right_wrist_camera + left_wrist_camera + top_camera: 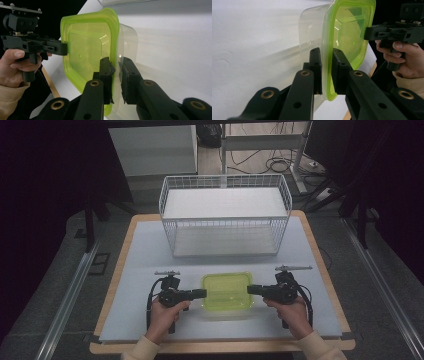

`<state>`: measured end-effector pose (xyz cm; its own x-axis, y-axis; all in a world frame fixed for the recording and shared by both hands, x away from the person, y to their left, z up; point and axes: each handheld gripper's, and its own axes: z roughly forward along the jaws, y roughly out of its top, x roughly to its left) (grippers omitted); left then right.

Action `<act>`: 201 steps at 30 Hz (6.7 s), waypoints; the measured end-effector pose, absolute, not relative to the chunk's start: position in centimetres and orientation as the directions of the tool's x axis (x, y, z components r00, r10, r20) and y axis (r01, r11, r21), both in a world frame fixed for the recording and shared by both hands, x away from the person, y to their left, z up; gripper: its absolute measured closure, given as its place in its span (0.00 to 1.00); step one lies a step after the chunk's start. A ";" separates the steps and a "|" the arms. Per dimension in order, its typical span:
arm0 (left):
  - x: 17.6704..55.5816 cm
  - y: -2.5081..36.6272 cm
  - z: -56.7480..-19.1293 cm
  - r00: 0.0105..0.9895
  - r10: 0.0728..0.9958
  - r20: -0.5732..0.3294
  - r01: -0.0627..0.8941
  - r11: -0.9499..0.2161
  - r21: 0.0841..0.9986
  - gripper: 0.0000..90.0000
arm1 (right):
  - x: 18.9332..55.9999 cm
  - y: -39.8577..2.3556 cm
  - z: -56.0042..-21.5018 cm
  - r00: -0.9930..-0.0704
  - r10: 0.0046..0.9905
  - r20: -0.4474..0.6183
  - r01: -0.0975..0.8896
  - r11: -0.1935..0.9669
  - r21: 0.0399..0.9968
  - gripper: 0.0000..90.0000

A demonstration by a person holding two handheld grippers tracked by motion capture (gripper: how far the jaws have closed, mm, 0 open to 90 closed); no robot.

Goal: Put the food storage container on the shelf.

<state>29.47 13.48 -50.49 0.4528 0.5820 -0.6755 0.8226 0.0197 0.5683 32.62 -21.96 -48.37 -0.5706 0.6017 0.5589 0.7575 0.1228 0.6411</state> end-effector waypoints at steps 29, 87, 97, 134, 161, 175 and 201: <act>29.9 13.8 -47.1 0.492 0.566 -0.661 0.789 0.032 0.614 0.90 | 32.6 -21.9 -44.7 -0.619 0.592 0.517 0.703 0.122 0.701 0.89; 34.4 14.4 -37.5 0.539 0.593 -0.598 0.726 0.032 0.687 0.90 | 36.8 -21.0 -36.1 -0.650 0.591 0.477 0.638 0.083 0.766 0.90; 35.0 14.6 -36.8 0.540 0.593 -0.597 0.725 0.034 0.688 0.90 | 37.3 -20.9 -35.2 -0.651 0.598 0.467 0.629 0.082 0.773 0.90; 39.8 15.3 -32.0 0.548 0.608 -0.574 0.706 0.032 0.707 0.90 | 41.8 -20.0 -30.9 -0.642 0.602 0.474 0.625 0.054 0.779 0.90; 46.5 14.8 -31.2 0.510 0.622 -0.595 0.724 0.064 0.687 0.90 | 48.0 -19.8 -29.5 -0.575 0.655 0.490 0.657 0.013 0.753 0.89; 48.7 14.3 -32.1 0.473 0.649 -0.596 0.734 0.083 0.674 0.89 | 50.3 -19.5 -30.7 -0.531 0.691 0.491 0.680 0.001 0.733 0.89; 50.3 13.6 -33.3 0.447 0.667 -0.596 0.719 0.129 0.683 0.51 | 51.0 -18.8 -31.0 -0.516 0.785 0.343 0.619 0.065 0.783 0.52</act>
<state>50.33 13.63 -33.25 0.4468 0.6675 -0.5957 0.7187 0.1286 0.6833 51.04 -18.83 -31.04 -0.5161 0.7850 0.3426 0.6190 0.0653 0.7827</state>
